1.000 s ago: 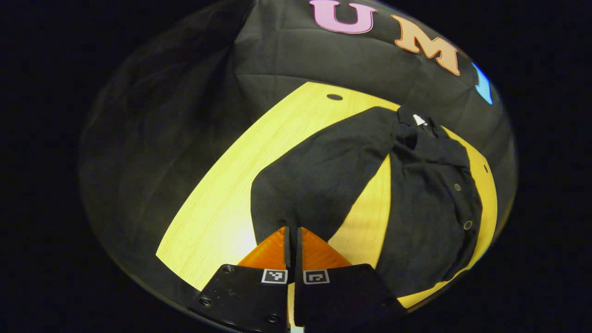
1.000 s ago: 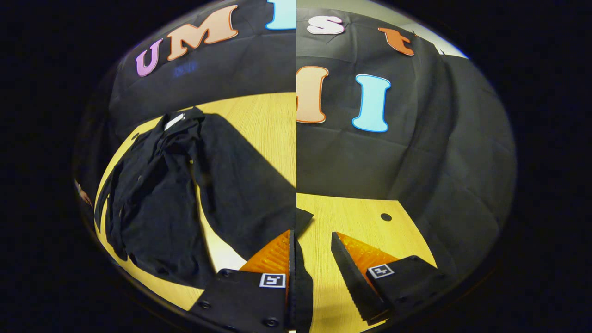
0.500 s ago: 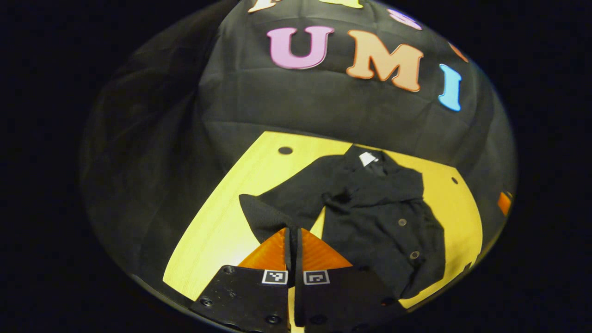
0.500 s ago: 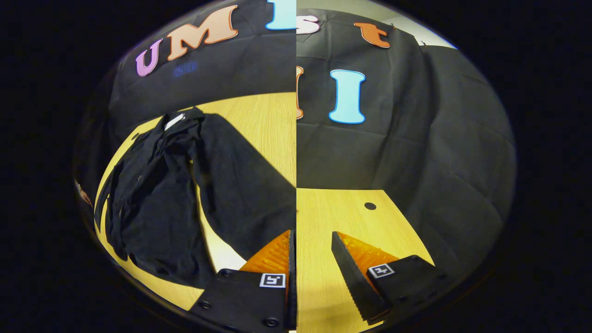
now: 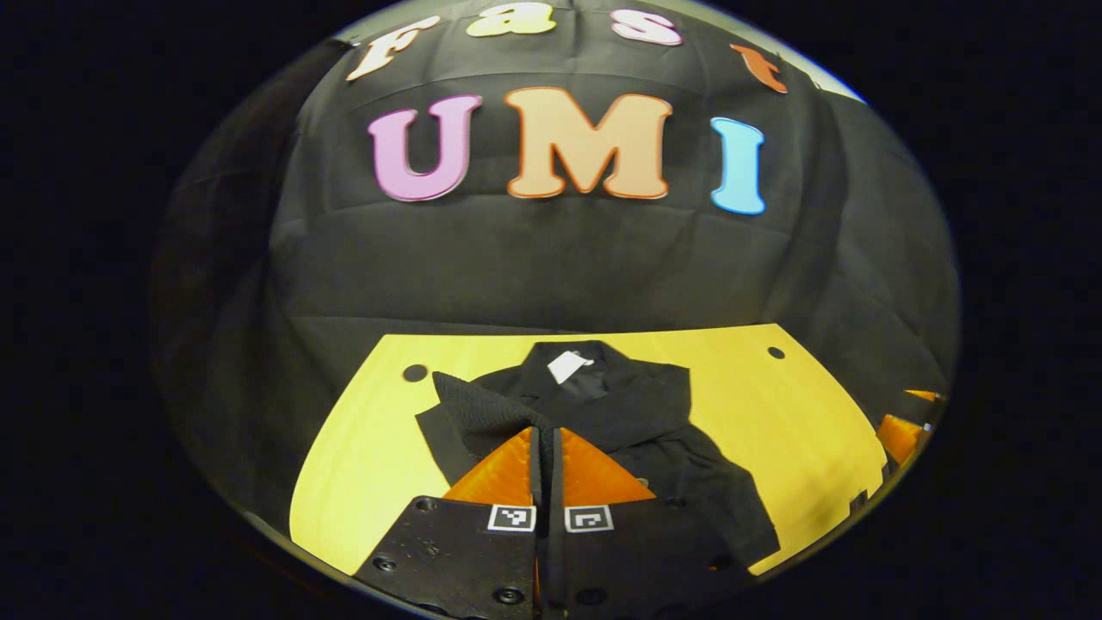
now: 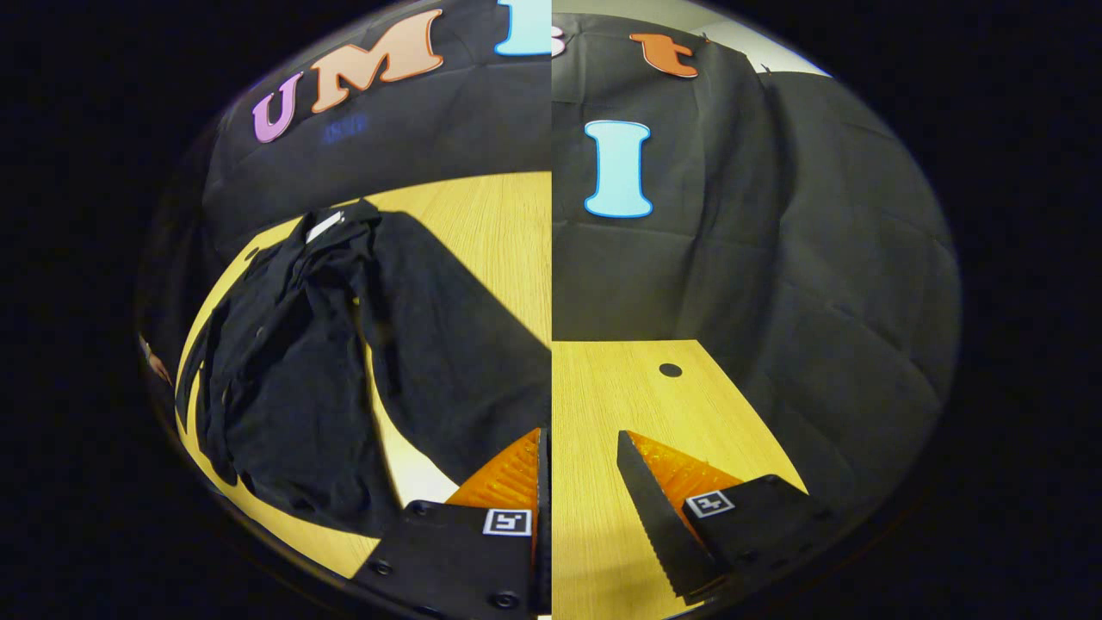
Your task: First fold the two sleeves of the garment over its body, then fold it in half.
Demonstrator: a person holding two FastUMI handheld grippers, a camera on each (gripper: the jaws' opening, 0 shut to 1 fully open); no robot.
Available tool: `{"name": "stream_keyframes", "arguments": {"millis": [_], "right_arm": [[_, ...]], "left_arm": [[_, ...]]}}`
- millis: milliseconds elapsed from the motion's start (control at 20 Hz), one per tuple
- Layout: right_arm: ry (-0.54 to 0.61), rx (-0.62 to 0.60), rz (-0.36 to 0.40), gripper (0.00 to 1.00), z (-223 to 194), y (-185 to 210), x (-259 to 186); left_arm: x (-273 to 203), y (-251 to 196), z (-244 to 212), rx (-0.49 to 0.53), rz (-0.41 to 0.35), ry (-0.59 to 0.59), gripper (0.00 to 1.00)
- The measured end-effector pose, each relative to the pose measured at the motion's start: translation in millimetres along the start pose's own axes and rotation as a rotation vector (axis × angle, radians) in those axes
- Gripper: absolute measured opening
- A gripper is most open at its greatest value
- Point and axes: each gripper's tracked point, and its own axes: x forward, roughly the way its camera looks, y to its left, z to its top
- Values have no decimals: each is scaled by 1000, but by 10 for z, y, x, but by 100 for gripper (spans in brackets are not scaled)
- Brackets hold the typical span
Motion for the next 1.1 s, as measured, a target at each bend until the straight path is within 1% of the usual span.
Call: {"name": "stream_keyframes", "arguments": {"millis": [200, 500, 750, 850, 950, 1050, 1100], "right_arm": [[11, 21, 8, 50, -58, -108, 32], [57, 40, 19, 50, -205, -261, 98], [87, 43, 8, 51, -298, -424, 116], [92, 52, 4, 51, -320, -484, 147], [96, 71, 25, 51, -338, -456, 173], [103, 78, 42, 51, -384, -436, 209], [105, 73, 38, 51, -402, -453, 234]], "left_arm": [[334, -560, 78, 30, -80, 0, 0], [778, -1107, 68, 67, -116, 4, 0], [1078, -1499, -61, 84, -157, 39, 0], [1214, -1626, -132, 91, -166, 40, 0], [1355, -1724, -262, 94, -165, 60, 0], [1478, -1800, -423, 106, -161, 97, 0], [1532, -1840, -490, 116, -162, 112, 0]]}}
